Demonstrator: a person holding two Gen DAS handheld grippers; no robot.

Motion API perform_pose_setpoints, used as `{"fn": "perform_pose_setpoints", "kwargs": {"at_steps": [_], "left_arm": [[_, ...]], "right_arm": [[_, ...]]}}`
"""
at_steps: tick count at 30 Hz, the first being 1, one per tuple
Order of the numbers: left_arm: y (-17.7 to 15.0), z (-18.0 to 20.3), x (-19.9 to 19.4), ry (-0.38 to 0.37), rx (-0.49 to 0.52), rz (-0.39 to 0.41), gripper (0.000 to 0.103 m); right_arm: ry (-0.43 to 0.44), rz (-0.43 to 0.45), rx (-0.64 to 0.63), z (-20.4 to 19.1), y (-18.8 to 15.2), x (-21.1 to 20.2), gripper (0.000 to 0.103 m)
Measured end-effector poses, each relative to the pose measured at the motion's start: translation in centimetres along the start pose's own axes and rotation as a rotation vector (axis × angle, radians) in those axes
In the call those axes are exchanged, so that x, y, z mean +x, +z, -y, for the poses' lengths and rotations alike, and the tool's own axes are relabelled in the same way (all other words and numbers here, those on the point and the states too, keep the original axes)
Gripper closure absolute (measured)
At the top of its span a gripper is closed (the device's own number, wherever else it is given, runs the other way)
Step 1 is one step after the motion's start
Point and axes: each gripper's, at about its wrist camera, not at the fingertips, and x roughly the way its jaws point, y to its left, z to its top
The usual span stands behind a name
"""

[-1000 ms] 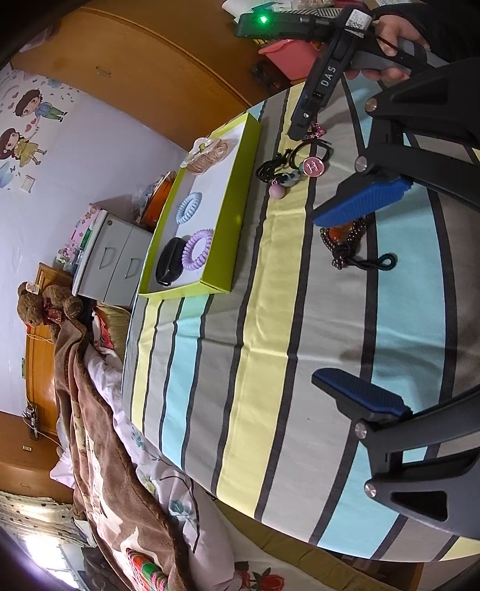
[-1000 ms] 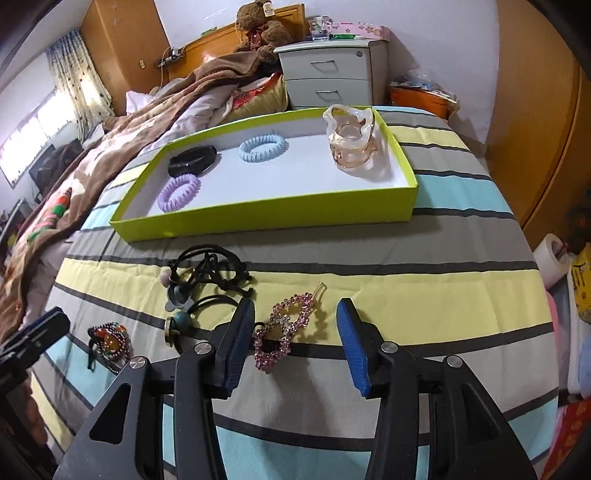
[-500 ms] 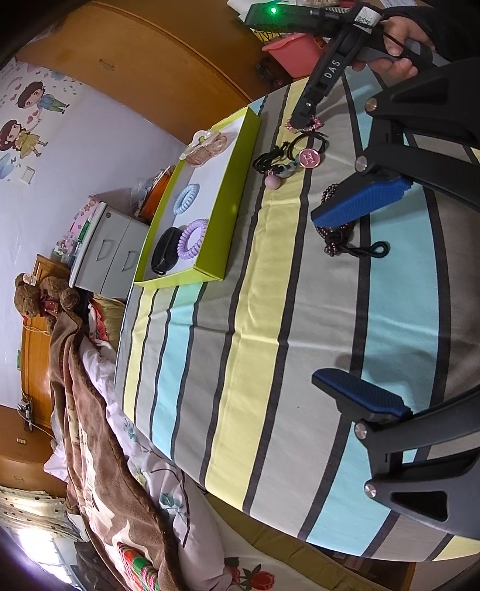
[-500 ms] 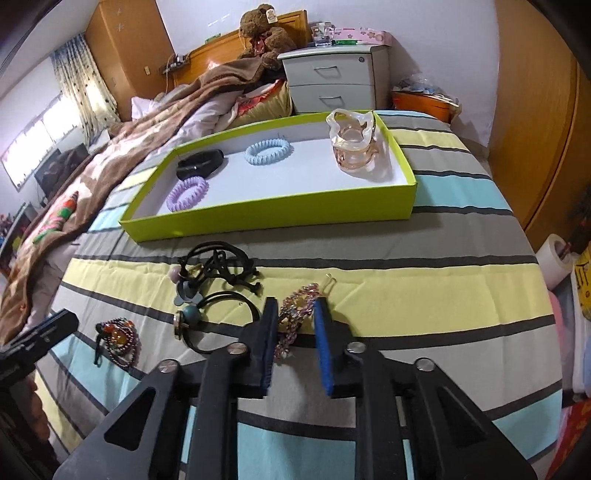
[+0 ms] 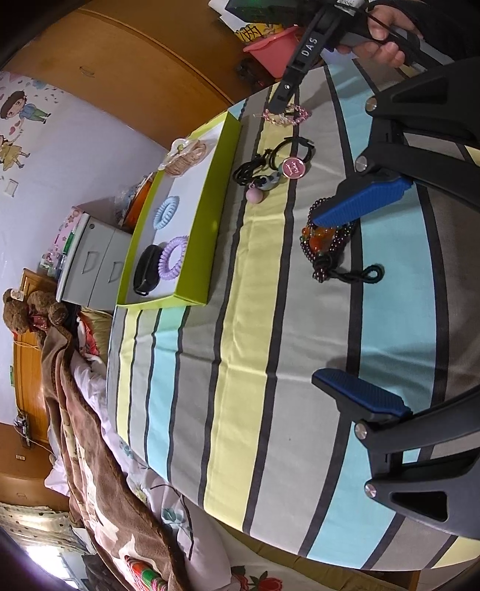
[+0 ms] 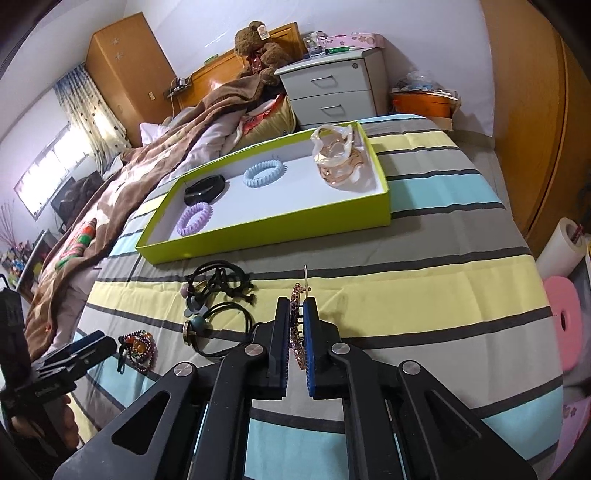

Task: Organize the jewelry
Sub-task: 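Close the left gripper on the dark beaded bracelet while the right gripper holds the pink clip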

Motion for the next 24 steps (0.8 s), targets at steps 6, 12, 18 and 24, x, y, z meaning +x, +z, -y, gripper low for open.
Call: {"fn": "perform_pose_setpoints", "kwargs": {"at_steps": [6, 12, 18, 24], "left_arm": [[0.2, 1.3, 0.8, 0.017, 0.045, -0.027, 0.022], [0.3, 3.1, 1.6, 0.037, 0.111, -0.04, 0.022], [0.4, 4.0, 2.0, 0.06, 0.13, -0.037, 0.023], [0.2, 4.8, 2.1, 0.083, 0.162, -0.033, 0.044]], "right_arm": [[0.027, 0.008, 0.032, 0.7, 0.1, -0.6, 0.096], [0.04, 0.022, 0.041, 0.9, 0.2, -1.1, 0.096], [0.049, 0.032, 0.039, 0.8, 0.1, -1.5, 0.096], [0.058, 0.044, 0.041, 0.7, 0.1, -1.9, 0.096]]}}
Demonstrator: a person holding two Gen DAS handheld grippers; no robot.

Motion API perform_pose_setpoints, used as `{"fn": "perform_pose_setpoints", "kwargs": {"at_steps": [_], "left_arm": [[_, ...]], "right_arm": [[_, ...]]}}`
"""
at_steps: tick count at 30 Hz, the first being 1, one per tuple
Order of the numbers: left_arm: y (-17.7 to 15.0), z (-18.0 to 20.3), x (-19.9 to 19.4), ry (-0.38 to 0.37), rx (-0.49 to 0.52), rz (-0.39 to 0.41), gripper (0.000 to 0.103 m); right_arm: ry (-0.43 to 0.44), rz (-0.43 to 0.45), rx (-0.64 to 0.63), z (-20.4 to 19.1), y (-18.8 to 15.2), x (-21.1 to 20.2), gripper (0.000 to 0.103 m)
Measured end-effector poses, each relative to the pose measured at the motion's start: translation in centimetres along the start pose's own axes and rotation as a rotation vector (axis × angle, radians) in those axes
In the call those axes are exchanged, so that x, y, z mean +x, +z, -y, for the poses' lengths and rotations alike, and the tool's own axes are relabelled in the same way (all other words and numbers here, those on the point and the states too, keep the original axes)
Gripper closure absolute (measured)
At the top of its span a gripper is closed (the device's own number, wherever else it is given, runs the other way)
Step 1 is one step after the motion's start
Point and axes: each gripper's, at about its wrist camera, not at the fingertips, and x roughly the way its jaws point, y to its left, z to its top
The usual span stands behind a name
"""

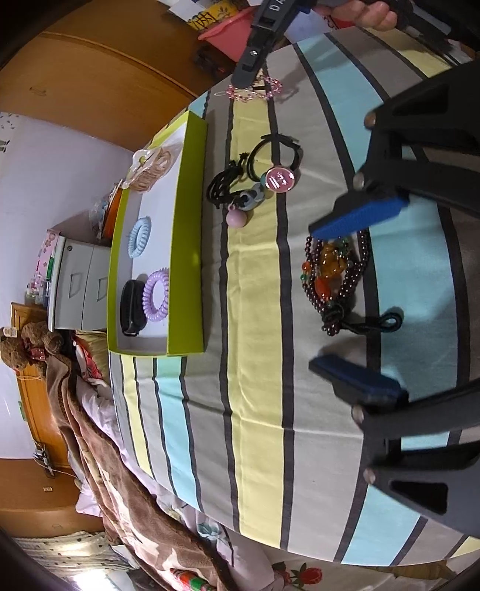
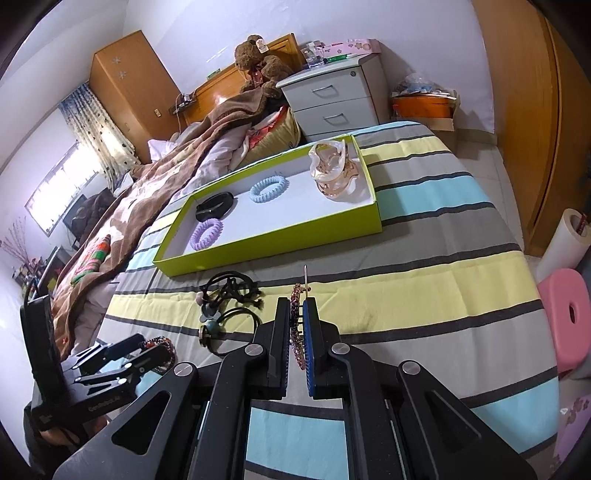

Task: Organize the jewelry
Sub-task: 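Close the left gripper on the dark beaded bracelet while the right gripper holds the pink clip, then carry the beaded bracelet with the left gripper while the right gripper carries the pink clip into the tray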

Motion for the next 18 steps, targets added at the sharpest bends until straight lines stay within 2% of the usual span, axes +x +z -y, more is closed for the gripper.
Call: {"fn": "perform_pose_setpoints", "kwargs": {"at_steps": [8, 11, 18], "left_arm": [[0.09, -0.36, -0.28, -0.028, -0.027, -0.001, 0.073], [0.1, -0.33, -0.31, -0.034, -0.032, 0.002, 0.079], [0.18, -0.33, -0.87, -0.034, -0.036, 0.015, 0.082]], "right_arm": [[0.003, 0.003, -0.003, -0.19, -0.18, -0.25, 0.096], [0.001, 0.005, -0.001, -0.21, -0.19, -0.28, 0.096], [0.004, 0.01, -0.001, -0.25, -0.19, -0.45, 0.096]]}}
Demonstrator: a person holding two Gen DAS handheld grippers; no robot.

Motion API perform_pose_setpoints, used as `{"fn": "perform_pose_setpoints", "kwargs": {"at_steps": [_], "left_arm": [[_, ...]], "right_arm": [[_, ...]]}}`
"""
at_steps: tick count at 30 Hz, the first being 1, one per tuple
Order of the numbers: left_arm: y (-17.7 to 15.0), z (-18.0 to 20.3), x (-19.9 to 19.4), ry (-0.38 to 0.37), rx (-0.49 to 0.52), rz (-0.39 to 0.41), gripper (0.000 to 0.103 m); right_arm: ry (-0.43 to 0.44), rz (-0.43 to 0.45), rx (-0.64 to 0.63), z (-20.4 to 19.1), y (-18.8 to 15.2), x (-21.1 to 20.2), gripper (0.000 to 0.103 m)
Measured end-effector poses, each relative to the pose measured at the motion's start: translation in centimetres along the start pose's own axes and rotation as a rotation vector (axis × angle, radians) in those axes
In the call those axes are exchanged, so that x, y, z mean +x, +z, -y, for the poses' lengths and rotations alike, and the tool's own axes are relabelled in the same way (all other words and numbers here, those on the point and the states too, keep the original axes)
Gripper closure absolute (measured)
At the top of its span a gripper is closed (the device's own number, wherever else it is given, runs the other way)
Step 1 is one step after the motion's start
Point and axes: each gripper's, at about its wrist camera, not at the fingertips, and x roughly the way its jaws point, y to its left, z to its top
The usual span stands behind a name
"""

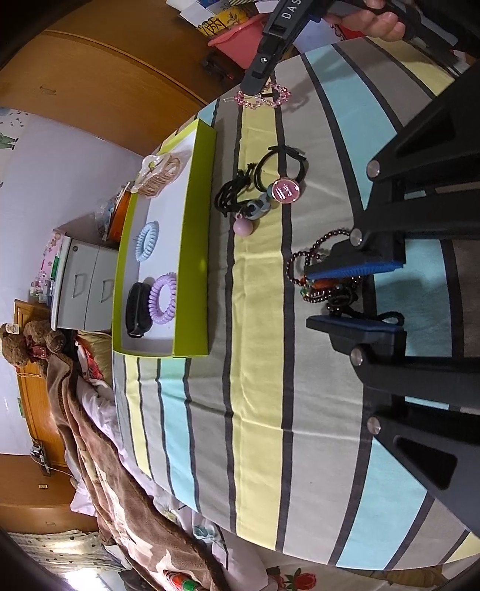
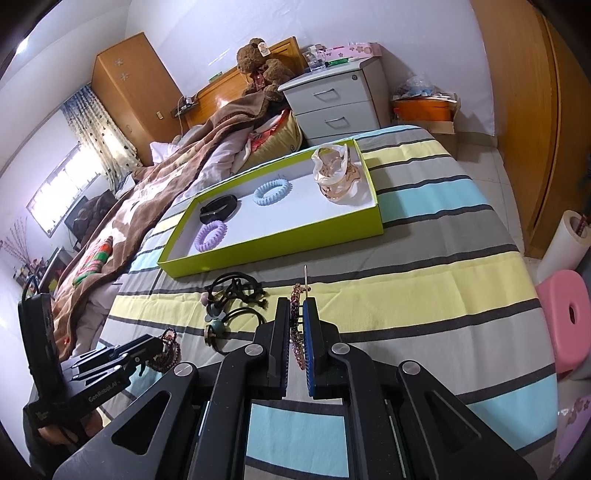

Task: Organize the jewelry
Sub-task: 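Carry the beaded bracelet with the left gripper while the right gripper carries the pink clip into the tray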

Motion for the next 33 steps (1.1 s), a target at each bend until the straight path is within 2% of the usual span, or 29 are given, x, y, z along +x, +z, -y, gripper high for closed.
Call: {"fn": "perform_pose_setpoints", "kwargs": {"at_steps": [17, 33], "left_arm": [[1.7, 0.4, -2.8, -0.017, 0.014, 0.076, 0.083], [5.1, 1.6, -4.8, -0.014, 0.058, 0.167, 0.083]], "right_arm": [[0.014, 0.032, -0.022, -1.0, 0.8, -1.4, 0.096], [0.028, 0.085, -0.063, -2.4, 3.5, -2.9, 0.096]]}}
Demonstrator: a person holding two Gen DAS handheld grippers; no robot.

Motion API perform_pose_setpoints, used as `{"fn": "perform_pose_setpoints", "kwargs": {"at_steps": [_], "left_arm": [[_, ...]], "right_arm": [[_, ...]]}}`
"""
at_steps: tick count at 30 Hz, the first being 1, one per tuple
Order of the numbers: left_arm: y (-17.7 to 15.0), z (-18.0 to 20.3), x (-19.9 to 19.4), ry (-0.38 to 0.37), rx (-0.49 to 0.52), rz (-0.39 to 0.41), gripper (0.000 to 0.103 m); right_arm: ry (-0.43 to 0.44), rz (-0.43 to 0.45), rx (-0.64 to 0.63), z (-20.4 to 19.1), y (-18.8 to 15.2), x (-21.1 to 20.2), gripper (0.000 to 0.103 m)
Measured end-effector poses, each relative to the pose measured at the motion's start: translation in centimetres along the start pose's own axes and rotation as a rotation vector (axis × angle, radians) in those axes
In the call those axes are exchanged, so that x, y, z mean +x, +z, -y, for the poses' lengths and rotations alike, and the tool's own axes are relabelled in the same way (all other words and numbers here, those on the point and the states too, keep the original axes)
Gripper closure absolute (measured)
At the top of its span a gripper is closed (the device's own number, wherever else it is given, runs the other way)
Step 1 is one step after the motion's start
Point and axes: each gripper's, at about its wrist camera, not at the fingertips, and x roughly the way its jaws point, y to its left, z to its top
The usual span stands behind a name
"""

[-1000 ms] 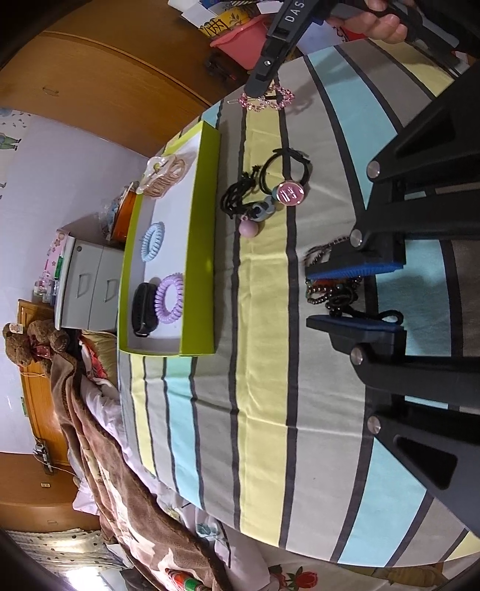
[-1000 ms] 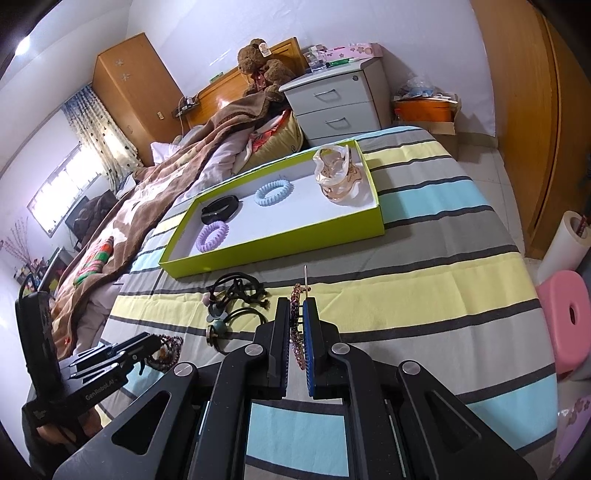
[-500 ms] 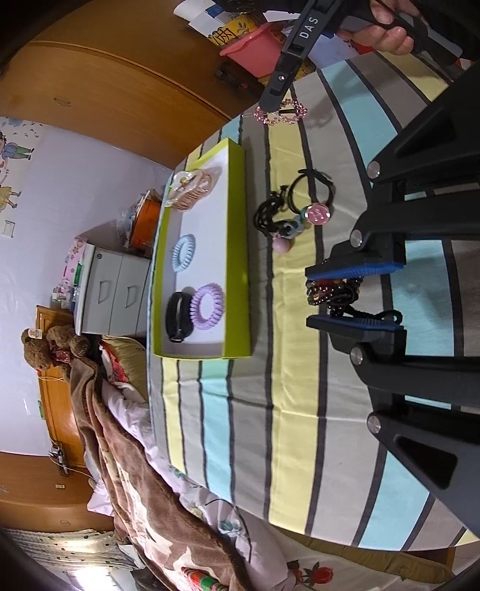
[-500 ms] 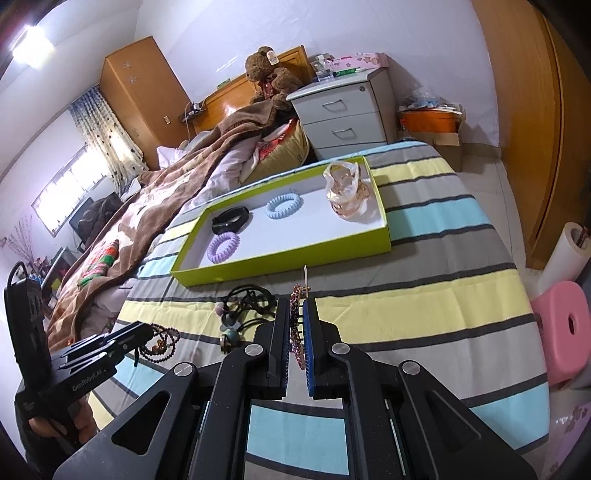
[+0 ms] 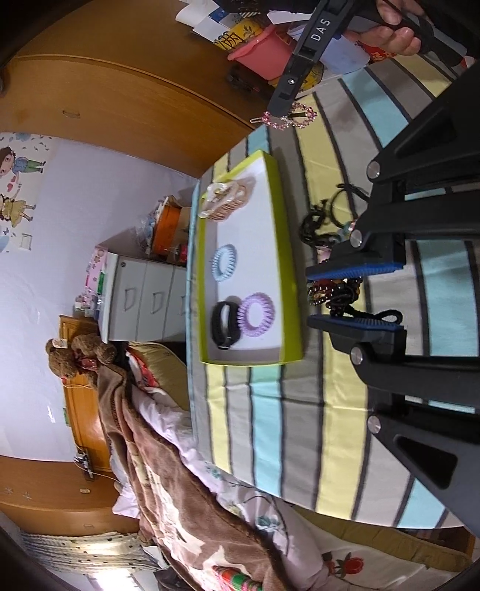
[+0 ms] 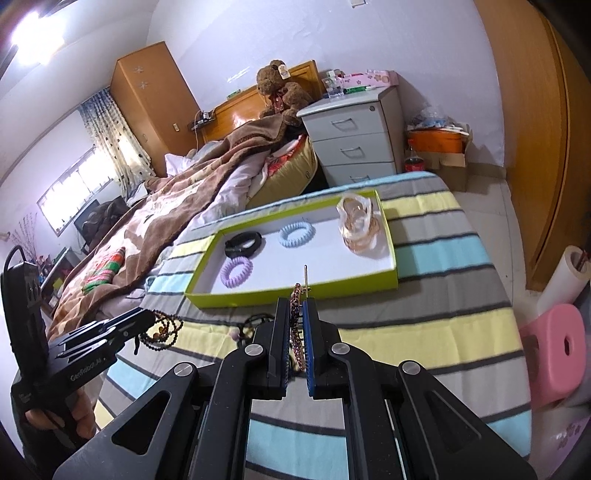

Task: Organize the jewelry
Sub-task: 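Carry the beaded bracelet with the left gripper while the right gripper carries the pink clip into the tray, then open the left gripper releasing the beaded bracelet while the right gripper releases the pink clip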

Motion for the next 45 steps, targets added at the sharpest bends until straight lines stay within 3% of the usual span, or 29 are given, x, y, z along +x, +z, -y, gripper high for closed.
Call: {"fn": "perform_pose_setpoints", "kwargs": {"at_steps": [10, 23, 32, 45], "left_arm": [[4.4, 0.5, 1.3, -0.052, -0.002, 0.051, 0.083], [6.8, 1.1, 5.8, -0.102, -0.029, 0.025, 0.083], [6.7, 0.8, 9.9, -0.106, -0.045, -0.032, 0.083], [6.6, 0.7, 13.7, -0.091, -0.043, -0.093, 0.083]], "right_arm": [[0.011, 0.018, -0.03, -0.6, 4.9, 1.6, 0.096], [0.005, -0.074, -0.078, -0.6, 9.7, 8.3, 0.096], [0.053, -0.18, -0.047, -0.1, 10.8, 14.1, 0.096], [0.024, -0.27, -0.032, 0.6, 10.3, 19.7, 0.096]]}}
